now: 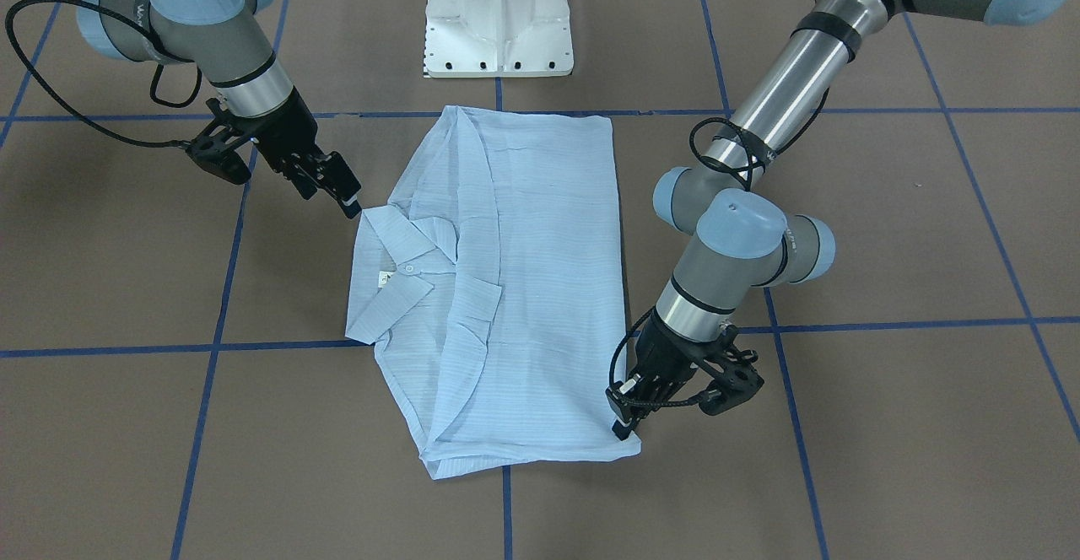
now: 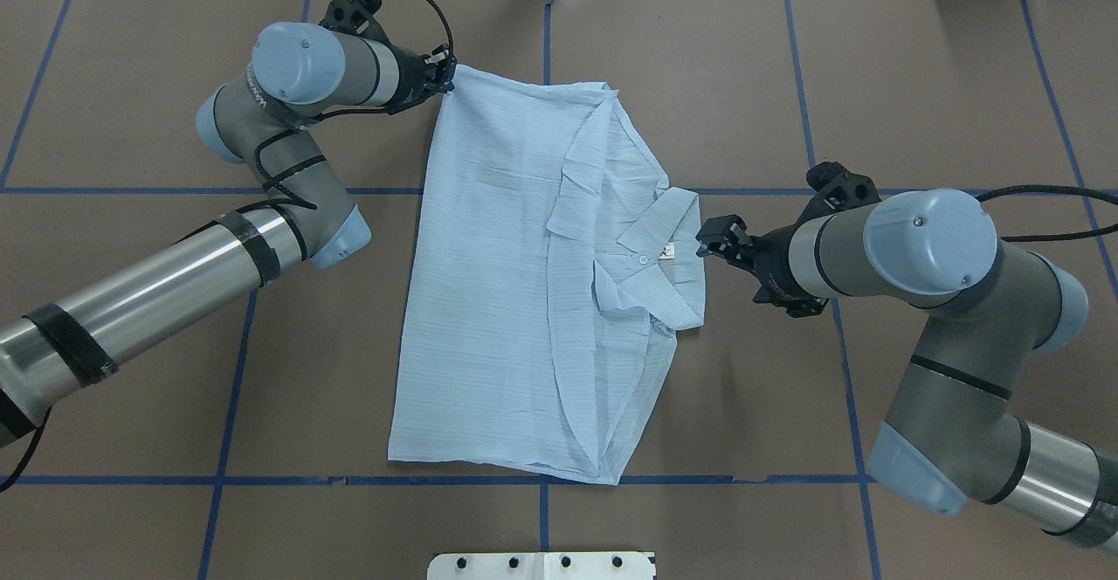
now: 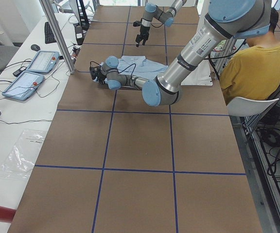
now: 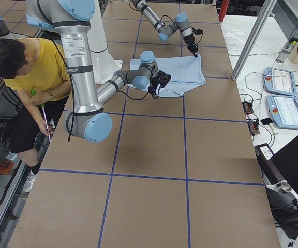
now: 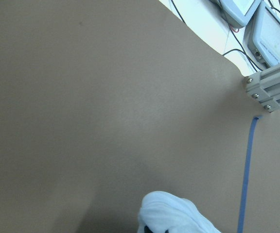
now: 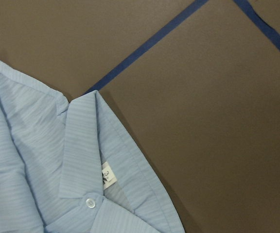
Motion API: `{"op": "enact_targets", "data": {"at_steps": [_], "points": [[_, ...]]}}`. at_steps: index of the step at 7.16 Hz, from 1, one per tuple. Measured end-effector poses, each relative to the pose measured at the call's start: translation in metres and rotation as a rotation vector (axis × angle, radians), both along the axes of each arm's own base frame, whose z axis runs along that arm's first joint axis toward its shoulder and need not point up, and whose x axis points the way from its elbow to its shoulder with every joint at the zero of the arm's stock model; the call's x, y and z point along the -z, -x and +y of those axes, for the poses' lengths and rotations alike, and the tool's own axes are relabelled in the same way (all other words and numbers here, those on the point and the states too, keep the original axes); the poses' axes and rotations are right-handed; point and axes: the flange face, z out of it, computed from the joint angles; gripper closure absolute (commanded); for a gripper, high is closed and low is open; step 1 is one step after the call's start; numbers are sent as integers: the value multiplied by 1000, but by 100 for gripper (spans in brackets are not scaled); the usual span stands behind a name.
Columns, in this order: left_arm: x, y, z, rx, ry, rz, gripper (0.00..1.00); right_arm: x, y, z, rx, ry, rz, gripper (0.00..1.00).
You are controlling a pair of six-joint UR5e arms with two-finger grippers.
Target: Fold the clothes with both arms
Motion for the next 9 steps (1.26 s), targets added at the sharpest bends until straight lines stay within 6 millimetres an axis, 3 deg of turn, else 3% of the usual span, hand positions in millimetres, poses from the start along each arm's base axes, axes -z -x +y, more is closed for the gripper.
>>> {"op": "enact_targets", "data": {"at_steps": [2,3,4,6,8,9], "points": [[-6,3,-5,6,-10,-17,56,32,20,0,15,5,1,0],[-9,17,-8,14,-19,-16,56,57,45,10,41,15,36,0],[-16,48,-11,9,-39,-10,56,81,77,33,75,9,92,0],[-30,112,-5,-43,-69,10,56,100,124,87,227,-122,190,0],[-37,170,12,-87,-85,51,56,105,157,110,430,-351,280,0],[-48,186,22,-103,-82,58,56,106,169,114,515,-445,327,0]]}}
